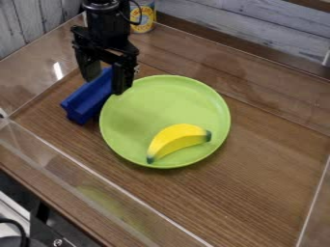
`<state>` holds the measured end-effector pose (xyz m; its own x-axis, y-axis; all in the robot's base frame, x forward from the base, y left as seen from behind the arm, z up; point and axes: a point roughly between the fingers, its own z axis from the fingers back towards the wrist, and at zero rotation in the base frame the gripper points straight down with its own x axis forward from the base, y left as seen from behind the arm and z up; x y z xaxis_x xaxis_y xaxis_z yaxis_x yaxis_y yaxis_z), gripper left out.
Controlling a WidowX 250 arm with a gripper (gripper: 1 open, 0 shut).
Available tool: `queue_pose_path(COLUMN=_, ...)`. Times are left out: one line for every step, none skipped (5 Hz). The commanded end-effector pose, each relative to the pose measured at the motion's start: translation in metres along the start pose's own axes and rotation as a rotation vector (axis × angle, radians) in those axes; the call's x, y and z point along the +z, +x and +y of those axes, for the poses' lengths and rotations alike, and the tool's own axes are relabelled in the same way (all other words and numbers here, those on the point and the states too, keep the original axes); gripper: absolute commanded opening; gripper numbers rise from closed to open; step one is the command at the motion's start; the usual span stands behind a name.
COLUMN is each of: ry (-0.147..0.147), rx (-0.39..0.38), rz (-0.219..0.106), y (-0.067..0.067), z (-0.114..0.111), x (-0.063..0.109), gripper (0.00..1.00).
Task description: Put the blue object in the green plate
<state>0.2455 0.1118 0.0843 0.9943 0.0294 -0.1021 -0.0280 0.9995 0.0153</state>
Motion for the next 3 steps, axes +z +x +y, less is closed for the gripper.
queue_pose_path(ry=0.009, rx=0.001, rz=-0.017, y=0.0005, z=0.0042, x=0.0036, gripper=1.00)
queue_pose_path(ry=0.005, rx=-0.001, rz=-0.011, y=0.0010, z=0.0059, x=0.0005, gripper=1.00)
queue_pose_path(ry=0.001, rx=-0.003, rz=-0.006, y=0.0014, z=0.0072, x=-0.0021, gripper=1.00)
